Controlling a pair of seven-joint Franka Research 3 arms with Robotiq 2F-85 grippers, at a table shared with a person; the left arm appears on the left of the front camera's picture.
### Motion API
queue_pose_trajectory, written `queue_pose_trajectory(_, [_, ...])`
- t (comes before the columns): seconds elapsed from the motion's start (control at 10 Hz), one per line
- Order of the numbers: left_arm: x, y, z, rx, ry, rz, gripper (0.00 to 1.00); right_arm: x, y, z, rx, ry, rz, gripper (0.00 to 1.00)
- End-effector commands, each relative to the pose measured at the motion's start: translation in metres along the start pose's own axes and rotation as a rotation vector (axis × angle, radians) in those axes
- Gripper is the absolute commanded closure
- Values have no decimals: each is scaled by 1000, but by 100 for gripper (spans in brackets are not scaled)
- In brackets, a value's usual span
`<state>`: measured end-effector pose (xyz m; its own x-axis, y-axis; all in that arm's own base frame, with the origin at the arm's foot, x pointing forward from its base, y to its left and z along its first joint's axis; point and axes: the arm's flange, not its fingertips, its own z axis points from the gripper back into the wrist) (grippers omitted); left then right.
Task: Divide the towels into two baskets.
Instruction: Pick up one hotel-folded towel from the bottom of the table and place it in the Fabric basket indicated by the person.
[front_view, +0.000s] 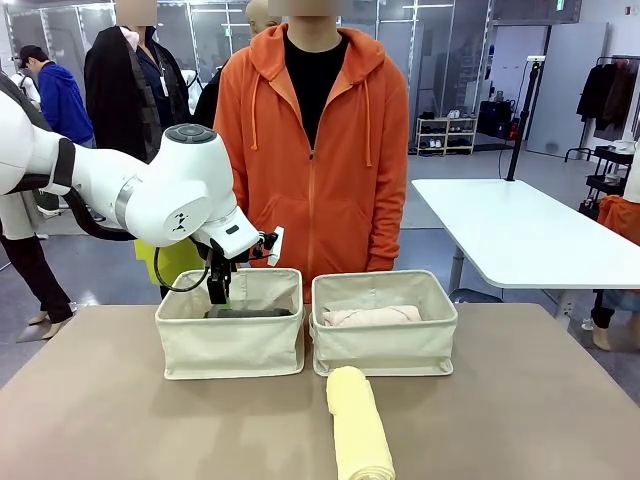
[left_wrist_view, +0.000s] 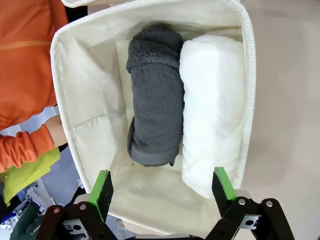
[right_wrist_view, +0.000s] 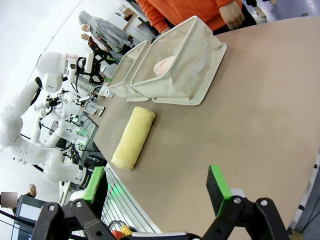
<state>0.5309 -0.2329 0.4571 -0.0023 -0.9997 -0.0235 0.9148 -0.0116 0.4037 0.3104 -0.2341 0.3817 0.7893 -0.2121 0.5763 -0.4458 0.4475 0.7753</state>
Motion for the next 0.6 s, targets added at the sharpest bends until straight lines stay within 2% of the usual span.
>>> queue_pose_trajectory(0.0, [-2, 2, 1, 4, 3, 0, 0, 0, 2, -2, -4, -18, 9, 0])
queue_pose_trajectory(0.5, [0, 0, 0, 0, 0, 0, 0, 0, 2, -2, -4, -18, 9, 0])
